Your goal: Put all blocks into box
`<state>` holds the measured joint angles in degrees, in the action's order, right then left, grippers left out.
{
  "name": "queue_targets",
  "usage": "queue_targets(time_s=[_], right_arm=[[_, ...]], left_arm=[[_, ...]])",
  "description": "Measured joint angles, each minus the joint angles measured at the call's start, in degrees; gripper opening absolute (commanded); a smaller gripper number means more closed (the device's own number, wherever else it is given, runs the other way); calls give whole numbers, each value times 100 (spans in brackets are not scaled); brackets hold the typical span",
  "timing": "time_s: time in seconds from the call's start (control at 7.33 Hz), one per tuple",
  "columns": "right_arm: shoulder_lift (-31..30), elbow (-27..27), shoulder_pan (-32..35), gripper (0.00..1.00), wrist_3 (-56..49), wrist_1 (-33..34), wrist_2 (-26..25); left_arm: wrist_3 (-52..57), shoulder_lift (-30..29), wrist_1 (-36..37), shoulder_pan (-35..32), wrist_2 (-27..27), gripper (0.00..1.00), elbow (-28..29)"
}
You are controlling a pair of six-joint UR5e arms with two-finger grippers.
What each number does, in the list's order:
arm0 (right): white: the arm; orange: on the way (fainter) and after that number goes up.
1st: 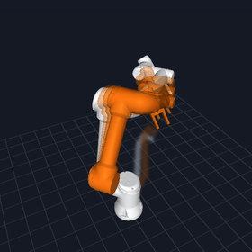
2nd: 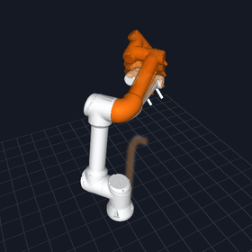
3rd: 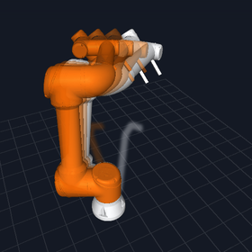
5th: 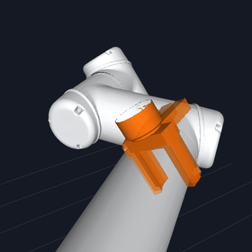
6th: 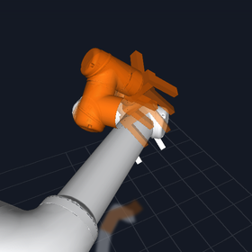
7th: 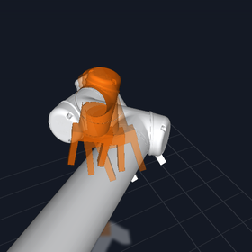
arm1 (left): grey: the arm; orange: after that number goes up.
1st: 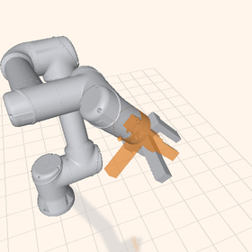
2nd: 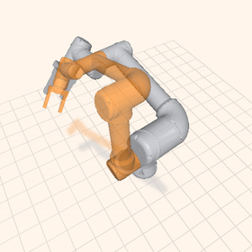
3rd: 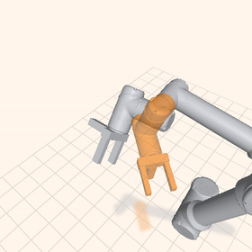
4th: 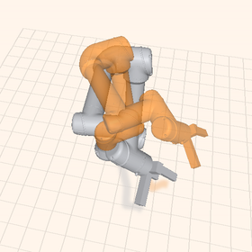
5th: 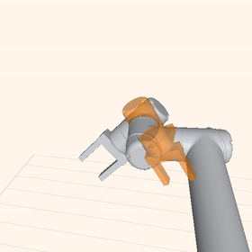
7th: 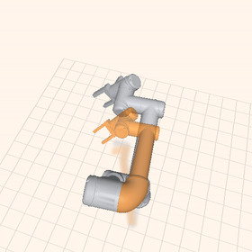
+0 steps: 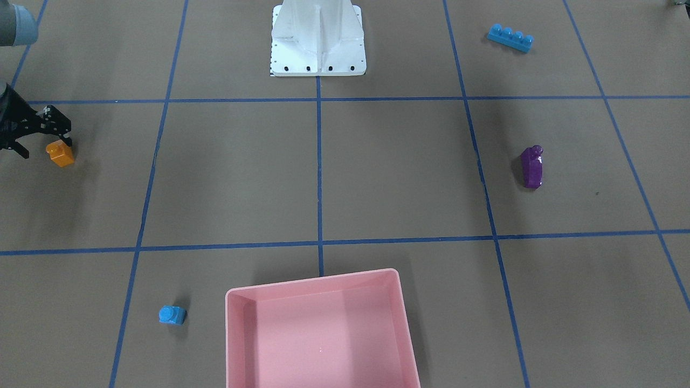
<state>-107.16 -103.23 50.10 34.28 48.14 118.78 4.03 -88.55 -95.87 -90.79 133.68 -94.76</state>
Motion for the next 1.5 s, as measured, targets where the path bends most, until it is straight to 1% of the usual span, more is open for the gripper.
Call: queue_targets(time_s=[0.14,0.27,0.41,0.68,0.82,0.96,1.09,1.23,1.5], right_arm=[[2,6,-56,19,6,2,-9],[0,9,-97,7,6,2,-14],[-1,9,-113,0,3,0,-18],[25,-74,-37,0,-11,14,76],[136,-162,165,0,-9,46,259],[376,-212,442,0,3,132,501],[741,-231,693,0,27,376,678],[1278,-234,859,0,111,829,761],[2584,-153,966,0,544,1874,787]], left_arm=[[1,2,-4,0,0,100,1],[1,4,-3,0,0,100,1],[1,4,-4,0,0,100,2],[1,4,-9,0,0,100,0],[1,4,-10,0,0,100,-4],[-1,4,-10,0,0,100,-12],[-5,5,-10,0,0,100,-21],[-7,7,-10,0,0,100,-31],[-8,22,-12,0,6,100,-40]])
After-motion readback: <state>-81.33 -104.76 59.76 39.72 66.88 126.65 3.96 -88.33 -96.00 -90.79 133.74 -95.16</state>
